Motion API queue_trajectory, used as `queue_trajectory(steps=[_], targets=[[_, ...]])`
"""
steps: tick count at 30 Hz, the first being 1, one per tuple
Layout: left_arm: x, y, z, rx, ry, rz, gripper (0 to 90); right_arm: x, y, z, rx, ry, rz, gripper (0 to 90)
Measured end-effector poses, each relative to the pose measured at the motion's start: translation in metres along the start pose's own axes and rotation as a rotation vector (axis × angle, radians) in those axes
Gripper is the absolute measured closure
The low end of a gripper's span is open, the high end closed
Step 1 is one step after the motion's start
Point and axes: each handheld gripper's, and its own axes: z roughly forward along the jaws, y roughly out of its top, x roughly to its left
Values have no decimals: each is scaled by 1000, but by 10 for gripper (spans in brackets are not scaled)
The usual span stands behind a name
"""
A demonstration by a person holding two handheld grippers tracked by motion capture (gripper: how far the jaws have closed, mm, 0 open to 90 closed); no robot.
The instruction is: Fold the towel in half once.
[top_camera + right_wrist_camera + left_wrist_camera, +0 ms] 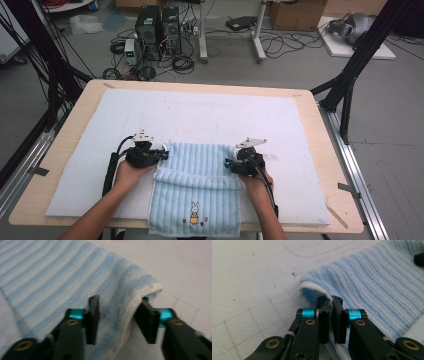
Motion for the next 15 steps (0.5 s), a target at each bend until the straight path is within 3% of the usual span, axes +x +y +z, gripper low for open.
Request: queue_trajectory(steps=[1, 5, 10, 12, 15], targets=[[2, 0, 0, -2, -5, -14, 853, 1, 0, 0, -2, 30, -2, 791], [7, 6, 2, -10, -2, -28, 854, -1, 2, 2, -13, 65, -11, 836], [17, 20, 10, -34, 13, -22, 854, -12, 10, 10, -50, 30, 16, 836], [22, 26, 13, -67, 20, -25, 853, -15, 15, 15, -57, 12, 20, 835], [31, 35, 20, -71, 32, -48, 852, -21, 24, 22, -60, -6, 24, 834]])
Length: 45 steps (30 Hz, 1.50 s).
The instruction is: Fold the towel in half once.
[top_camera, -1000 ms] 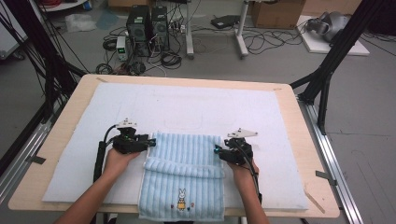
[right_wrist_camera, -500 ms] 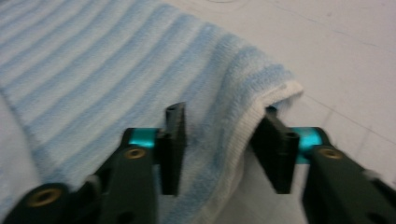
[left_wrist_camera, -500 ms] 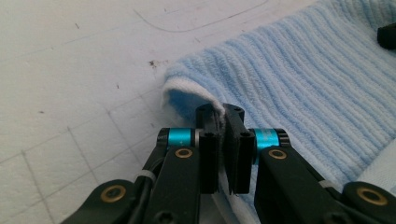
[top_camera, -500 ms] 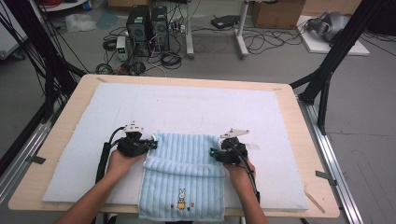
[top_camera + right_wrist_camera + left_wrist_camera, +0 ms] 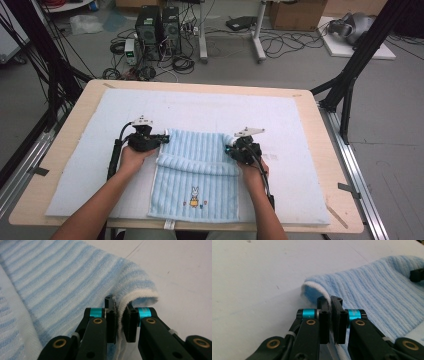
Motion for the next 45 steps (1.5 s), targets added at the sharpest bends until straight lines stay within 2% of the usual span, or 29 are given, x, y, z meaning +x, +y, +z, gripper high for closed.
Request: queue_trajectory(steps=[5, 6, 7, 8, 10, 13, 15, 17, 20, 21, 22, 23, 24, 28, 31, 34, 37, 40, 43, 45], targets=[[9, 12, 11, -3, 8, -11, 853, -12, 16, 10, -5, -31, 7, 830], [10, 14, 13, -18, 14, -13, 853, -14, 18, 11, -5, -34, 10, 829], [11, 14, 13, -31, 15, -18, 853, -16, 20, 13, -10, -36, 10, 827], [13, 14, 15, -21, 17, -31, 853, -17, 22, 14, -10, -38, 17, 824], [16, 15, 18, -6, 23, -23, 853, -20, 26, 16, -20, -39, 19, 822], [18, 20, 21, -17, 26, -15, 853, -22, 29, 19, -22, -61, 5, 820], [19, 24, 22, -18, 27, -8, 852, -24, 31, 22, -21, -69, 11, 820], [19, 25, 25, -42, 38, -1, 852, -27, 31, 24, -24, -76, 21, 818], [20, 23, 27, -17, 40, -3, 843, -29, 31, 26, -30, -82, 25, 798], [20, 22, 27, -14, 43, -8, 820, -30, 30, 27, -25, -85, 28, 779], [21, 22, 27, -16, 43, -26, 753, -30, 30, 27, -26, -88, 29, 745], [23, 22, 26, -18, 42, -50, 641, -31, 30, 27, -27, -91, 36, 688], [24, 22, 24, -32, 35, -70, 572, -32, 29, 26, -31, -94, 49, 640], [25, 26, 9, -60, 1, -70, 509, -34, 29, 17, -69, -94, 83, 500], [23, 29, 0, -75, -24, -62, 470, -36, 29, 8, -90, -98, 70, 454], [19, 28, -8, -84, -53, -38, 460, -37, 28, -2, -107, -69, 80, 425], [13, 21, -13, -78, -86, -10, 462, -36, 24, -12, -106, -45, 64, 432], [7, 11, -16, -71, -113, 8, 472, -32, 21, -21, -87, 3, 54, 434], [2, 2, -17, -38, -144, 25, 475, -25, 14, -31, -104, 41, 31, 456], [0, -3, -18, -43, -156, 27, 482, -22, 8, -34, -102, 80, 20, 457]])
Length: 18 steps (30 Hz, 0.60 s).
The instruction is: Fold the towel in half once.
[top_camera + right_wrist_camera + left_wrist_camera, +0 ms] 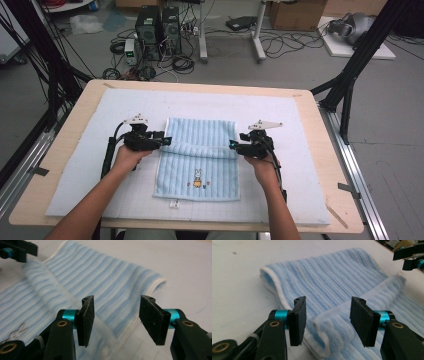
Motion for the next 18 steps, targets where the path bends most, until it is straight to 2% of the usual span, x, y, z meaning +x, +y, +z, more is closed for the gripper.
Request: queue_trajectory(steps=[2, 4, 6, 7, 9, 11, 13, 18], targets=[[-2, -4, 0, 7, -6, 6, 501, 2, -7, 0, 20, 45, 3, 457], [-3, -7, 2, 24, -11, 12, 548, 2, -14, 4, 49, 53, 7, 483], [-5, -8, 3, 44, -2, 33, 635, 1, -19, 8, 77, 64, 20, 561], [-7, -9, 3, 45, 2, 50, 708, 1, -21, 9, 84, 78, 24, 618], [-9, -10, 1, 29, 1, 72, 834, 2, -24, 10, 95, 84, 16, 734], [-11, -10, -1, 27, -9, 77, 847, 2, -25, 9, 92, 92, 7, 788], [-13, -11, -4, 12, -15, 84, 852, 3, -25, 6, 73, 94, 0, 800], [-18, -18, -14, -32, -33, 63, 853, 7, -29, -2, 47, 104, 3, 802]])
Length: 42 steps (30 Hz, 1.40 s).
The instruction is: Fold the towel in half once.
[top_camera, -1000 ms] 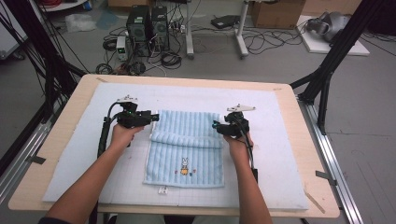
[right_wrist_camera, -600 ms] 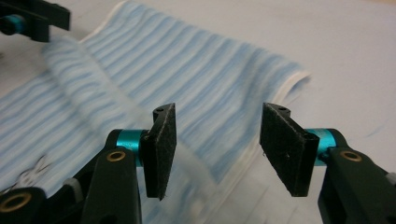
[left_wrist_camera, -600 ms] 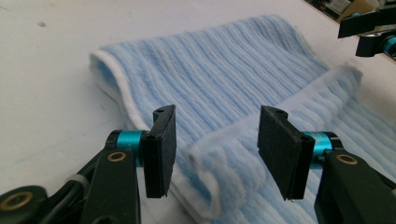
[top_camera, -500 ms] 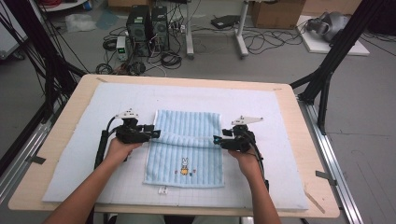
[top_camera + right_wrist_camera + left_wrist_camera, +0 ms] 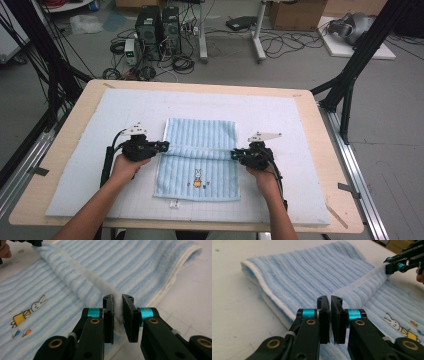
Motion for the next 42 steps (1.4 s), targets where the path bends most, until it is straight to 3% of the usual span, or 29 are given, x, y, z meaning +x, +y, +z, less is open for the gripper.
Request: queue_trajectory(steps=[6, 17, 31, 42], targets=[[-10, -11, -16, -60, -25, -20, 854, 12, -9, -13, -31, 11, -24, 797], [-29, -24, -35, -91, -48, -9, 856, 35, -24, -34, -65, 16, -49, 797], [-55, -48, -66, -80, -72, 1, 854, 67, -45, -54, -56, 41, -85, 796], [-65, -56, -67, -56, -78, 21, 850, 75, -53, -61, -52, 6, -110, 795]])
